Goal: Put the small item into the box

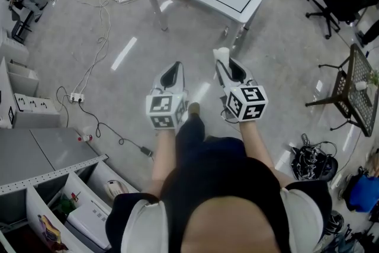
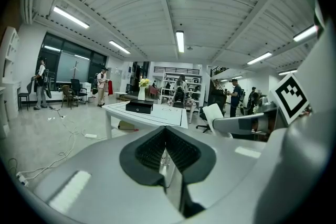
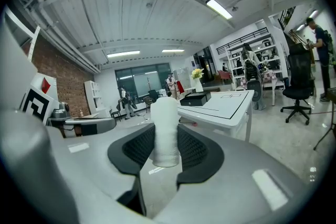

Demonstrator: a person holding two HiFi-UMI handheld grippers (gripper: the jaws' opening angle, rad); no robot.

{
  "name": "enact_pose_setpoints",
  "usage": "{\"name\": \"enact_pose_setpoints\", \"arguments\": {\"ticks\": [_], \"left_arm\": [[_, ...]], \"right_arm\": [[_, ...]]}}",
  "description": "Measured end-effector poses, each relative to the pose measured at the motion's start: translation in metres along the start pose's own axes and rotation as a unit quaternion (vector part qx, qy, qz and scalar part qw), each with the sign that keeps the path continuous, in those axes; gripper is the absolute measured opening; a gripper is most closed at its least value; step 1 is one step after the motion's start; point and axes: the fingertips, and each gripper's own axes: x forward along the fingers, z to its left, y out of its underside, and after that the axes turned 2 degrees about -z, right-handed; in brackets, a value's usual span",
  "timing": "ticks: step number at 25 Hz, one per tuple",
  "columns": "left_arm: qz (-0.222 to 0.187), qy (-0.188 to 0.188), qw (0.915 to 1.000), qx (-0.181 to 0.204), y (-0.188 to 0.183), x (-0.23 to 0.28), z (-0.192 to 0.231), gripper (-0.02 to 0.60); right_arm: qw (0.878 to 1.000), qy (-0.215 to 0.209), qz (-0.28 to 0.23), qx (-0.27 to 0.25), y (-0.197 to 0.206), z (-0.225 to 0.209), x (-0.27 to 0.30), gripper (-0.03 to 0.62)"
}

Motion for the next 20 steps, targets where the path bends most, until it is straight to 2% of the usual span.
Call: {"name": "enact_pose_setpoints", "arguments": {"ticks": [20], "left_arm": [[0.002, 0.015, 0.9999, -0.005, -0.023, 0.063, 0.051, 0.009]], "right_arm": [[1.000, 0.008, -0.004, -0.016, -0.037, -0.014, 0.069, 0.132]]}}
